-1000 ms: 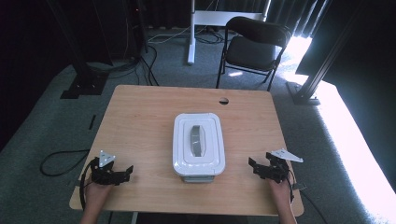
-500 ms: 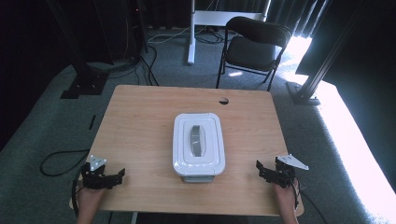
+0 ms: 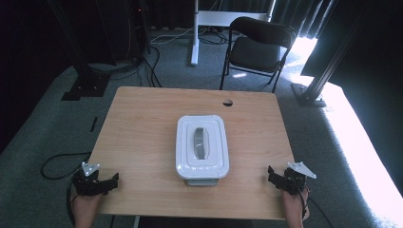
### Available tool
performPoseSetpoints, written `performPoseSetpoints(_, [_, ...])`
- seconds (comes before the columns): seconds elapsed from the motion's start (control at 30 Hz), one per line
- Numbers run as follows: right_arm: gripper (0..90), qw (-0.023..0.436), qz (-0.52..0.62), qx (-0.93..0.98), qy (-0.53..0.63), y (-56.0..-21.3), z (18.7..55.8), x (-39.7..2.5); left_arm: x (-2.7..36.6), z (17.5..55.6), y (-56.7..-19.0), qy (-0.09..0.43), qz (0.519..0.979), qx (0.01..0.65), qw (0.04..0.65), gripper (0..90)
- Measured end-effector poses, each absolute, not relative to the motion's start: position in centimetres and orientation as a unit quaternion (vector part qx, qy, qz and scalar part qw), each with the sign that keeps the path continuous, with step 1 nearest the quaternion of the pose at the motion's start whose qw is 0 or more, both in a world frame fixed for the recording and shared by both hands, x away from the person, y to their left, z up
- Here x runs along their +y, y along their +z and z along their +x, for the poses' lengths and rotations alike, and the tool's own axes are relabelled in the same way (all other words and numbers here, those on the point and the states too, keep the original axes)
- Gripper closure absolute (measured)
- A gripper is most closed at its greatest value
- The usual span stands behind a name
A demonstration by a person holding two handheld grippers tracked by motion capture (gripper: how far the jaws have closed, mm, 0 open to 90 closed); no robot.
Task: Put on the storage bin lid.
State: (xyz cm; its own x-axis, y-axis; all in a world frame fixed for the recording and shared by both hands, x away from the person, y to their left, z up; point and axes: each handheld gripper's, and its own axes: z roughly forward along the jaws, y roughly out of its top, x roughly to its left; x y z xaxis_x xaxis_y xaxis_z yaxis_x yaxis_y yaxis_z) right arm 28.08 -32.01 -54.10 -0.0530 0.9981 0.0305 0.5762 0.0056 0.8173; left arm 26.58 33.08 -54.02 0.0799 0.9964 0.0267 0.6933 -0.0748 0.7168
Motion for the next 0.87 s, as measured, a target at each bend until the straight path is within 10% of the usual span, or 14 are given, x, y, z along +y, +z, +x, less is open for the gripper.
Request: performPoseSetpoints(0.87, [12.4, 0.266, 0.635, 0.665, 0.290, -55.0, 29.5, -31.9, 33.3, 26.9, -54.8, 0.262, 0.667, 0.645, 0.265, 0.1])
